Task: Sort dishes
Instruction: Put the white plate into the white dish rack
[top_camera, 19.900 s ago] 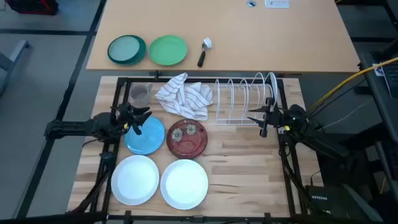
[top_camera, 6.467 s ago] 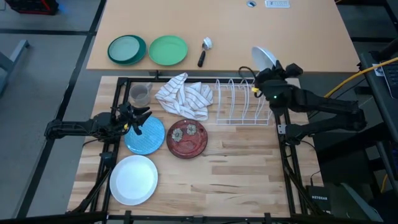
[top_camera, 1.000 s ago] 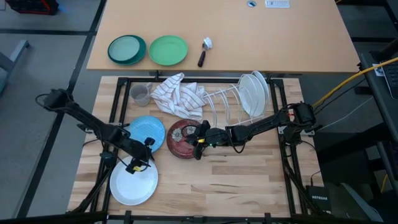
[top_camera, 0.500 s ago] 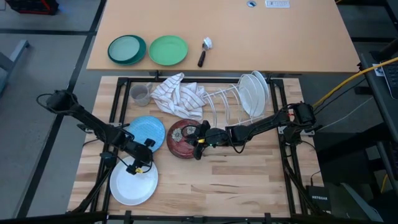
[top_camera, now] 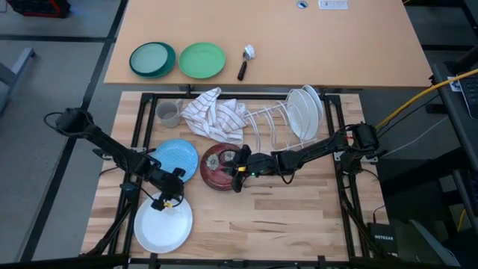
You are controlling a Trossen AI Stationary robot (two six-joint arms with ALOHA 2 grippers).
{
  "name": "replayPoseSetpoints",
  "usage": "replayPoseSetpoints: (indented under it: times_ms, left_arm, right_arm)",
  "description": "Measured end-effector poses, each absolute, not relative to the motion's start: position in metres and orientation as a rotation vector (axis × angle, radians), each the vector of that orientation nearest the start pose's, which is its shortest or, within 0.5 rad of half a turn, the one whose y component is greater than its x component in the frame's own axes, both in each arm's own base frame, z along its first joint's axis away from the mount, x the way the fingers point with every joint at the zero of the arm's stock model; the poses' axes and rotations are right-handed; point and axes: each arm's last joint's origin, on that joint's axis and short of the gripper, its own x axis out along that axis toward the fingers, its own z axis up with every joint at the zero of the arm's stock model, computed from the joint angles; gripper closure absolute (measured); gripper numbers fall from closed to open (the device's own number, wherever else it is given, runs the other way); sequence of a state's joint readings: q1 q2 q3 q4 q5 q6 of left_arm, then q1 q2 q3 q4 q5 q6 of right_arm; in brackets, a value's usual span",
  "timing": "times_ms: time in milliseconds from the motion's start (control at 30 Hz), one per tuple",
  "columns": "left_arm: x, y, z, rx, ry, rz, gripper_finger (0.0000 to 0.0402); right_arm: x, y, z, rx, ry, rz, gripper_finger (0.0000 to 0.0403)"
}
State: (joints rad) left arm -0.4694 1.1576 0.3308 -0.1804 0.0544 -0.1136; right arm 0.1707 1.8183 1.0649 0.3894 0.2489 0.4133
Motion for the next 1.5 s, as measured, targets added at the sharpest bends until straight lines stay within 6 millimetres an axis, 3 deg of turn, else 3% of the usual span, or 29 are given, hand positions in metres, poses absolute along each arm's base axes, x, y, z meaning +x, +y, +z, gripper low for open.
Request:
replayPoseSetpoints:
  times_ms: [567, 833, 1200, 1500]
  left_arm:
    - [0.179, -0.074, 0.138, -0.118, 0.789, -0.254, 0.0379]
    - [0.193, -0.064, 0.149, -0.167, 0.638, -0.169, 0.0393]
    - [0.201, -0.049, 0.155, -0.192, 0.559, -0.097, 0.0396]
    - [0.204, -0.045, 0.158, -0.2, 0.517, -0.082, 0.0397]
  right_arm:
    - [0.392, 0.063, 0.208, 0.395, 0.281, -0.063, 0.0297]
    - [0.392, 0.065, 0.208, 0.44, 0.301, 0.002, 0.0297]
    - [0.391, 0.066, 0.208, 0.49, 0.322, 0.057, 0.0297]
    - [0.387, 0.066, 0.195, 0.572, 0.459, -0.004, 0.0297]
